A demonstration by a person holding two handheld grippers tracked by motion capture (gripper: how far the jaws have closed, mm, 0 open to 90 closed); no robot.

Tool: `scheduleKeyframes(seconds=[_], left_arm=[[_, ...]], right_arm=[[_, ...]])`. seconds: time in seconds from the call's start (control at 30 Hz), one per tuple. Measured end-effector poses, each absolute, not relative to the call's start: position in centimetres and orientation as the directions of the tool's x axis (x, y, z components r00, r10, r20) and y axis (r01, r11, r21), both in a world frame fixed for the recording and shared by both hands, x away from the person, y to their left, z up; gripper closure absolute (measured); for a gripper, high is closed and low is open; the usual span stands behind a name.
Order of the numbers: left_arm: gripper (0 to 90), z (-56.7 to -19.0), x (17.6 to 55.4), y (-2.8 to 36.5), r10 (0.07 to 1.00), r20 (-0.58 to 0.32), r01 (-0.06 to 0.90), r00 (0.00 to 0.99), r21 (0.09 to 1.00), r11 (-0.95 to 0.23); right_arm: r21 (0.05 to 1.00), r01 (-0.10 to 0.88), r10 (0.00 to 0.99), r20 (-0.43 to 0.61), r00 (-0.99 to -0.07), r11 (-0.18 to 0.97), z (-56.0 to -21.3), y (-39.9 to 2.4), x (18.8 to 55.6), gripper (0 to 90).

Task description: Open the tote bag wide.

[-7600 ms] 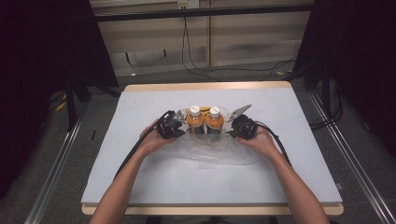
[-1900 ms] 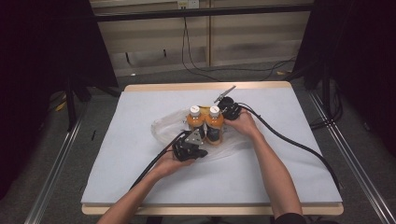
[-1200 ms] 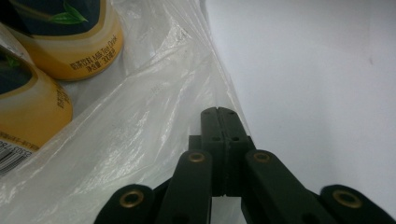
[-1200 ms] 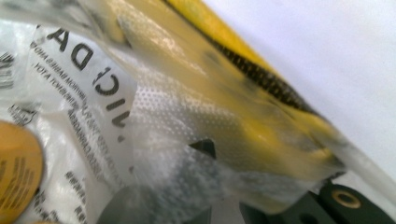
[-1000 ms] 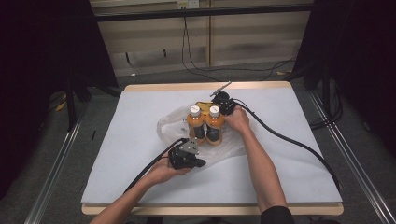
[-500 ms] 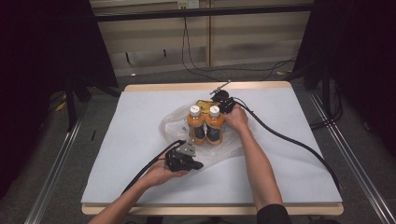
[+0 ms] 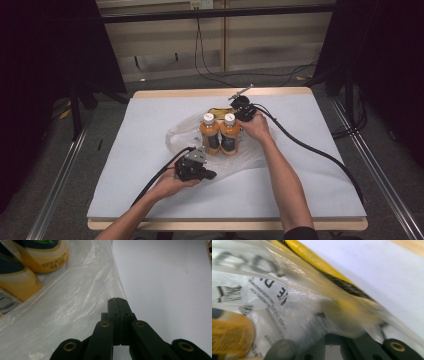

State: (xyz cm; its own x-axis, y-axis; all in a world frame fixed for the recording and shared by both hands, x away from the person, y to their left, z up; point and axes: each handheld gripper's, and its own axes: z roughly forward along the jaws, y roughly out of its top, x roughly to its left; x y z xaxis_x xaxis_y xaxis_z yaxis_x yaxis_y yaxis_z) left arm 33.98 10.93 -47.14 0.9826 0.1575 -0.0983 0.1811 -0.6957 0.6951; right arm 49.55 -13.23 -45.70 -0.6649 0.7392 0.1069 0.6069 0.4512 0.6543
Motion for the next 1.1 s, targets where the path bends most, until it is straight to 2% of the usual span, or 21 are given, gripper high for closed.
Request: scheduleKeyframes(seconds=[0.47, 0.6, 0.73, 0.83, 0.9, 0.97, 1.1], left_arm=[[82.9, -46.0, 34.1, 12.3, 0.219, -0.122, 0.229, 0.968, 0.783, -0.578], [74.6, -45.6, 34.1, 12.8, 0.254, -0.111, 0.237, 0.961, 0.804, -0.545], [69.8, -45.1, 34.1, 13.3, 0.282, -0.077, 0.221, 0.956, 0.822, -0.525], [62.9, -45.1, 34.2, 13.5, 0.308, -0.061, 0.219, 0.950, 0.831, -0.511], [57.2, -45.1, 34.2, 13.6, 0.326, -0.058, 0.225, 0.944, 0.835, -0.502], [48.6, -44.9, 34.2, 13.7, 0.349, -0.042, 0.224, 0.936, 0.838, -0.498], [29.1, -44.6, 34.5, 14.0, 0.390, -0.044, 0.236, 0.920, 0.856, -0.461]], right_arm=[[0.741, 0.523, 0.737, 0.056, -0.674, 0.422, -42.9, -16.3, 45.9, 90.0], [0.760, 0.508, 0.752, 0.039, -0.658, 0.405, -42.7, -17.5, 44.6, 90.0], [0.798, 0.486, 0.766, 0.049, -0.641, 0.356, -42.3, -18.6, 43.0, 78.0], [0.816, 0.474, 0.791, 0.034, -0.611, 0.331, -42.3, -19.3, 41.9, 59.1], [0.836, 0.461, 0.788, 0.057, -0.613, 0.298, -42.2, -19.9, 41.2, 53.8], [0.850, 0.448, 0.796, 0.059, -0.603, 0.277, -42.2, -20.3, 40.5, 43.1], [0.863, 0.434, 0.795, 0.066, -0.603, 0.257, -42.1, -21.2, 39.2, 30.2]])
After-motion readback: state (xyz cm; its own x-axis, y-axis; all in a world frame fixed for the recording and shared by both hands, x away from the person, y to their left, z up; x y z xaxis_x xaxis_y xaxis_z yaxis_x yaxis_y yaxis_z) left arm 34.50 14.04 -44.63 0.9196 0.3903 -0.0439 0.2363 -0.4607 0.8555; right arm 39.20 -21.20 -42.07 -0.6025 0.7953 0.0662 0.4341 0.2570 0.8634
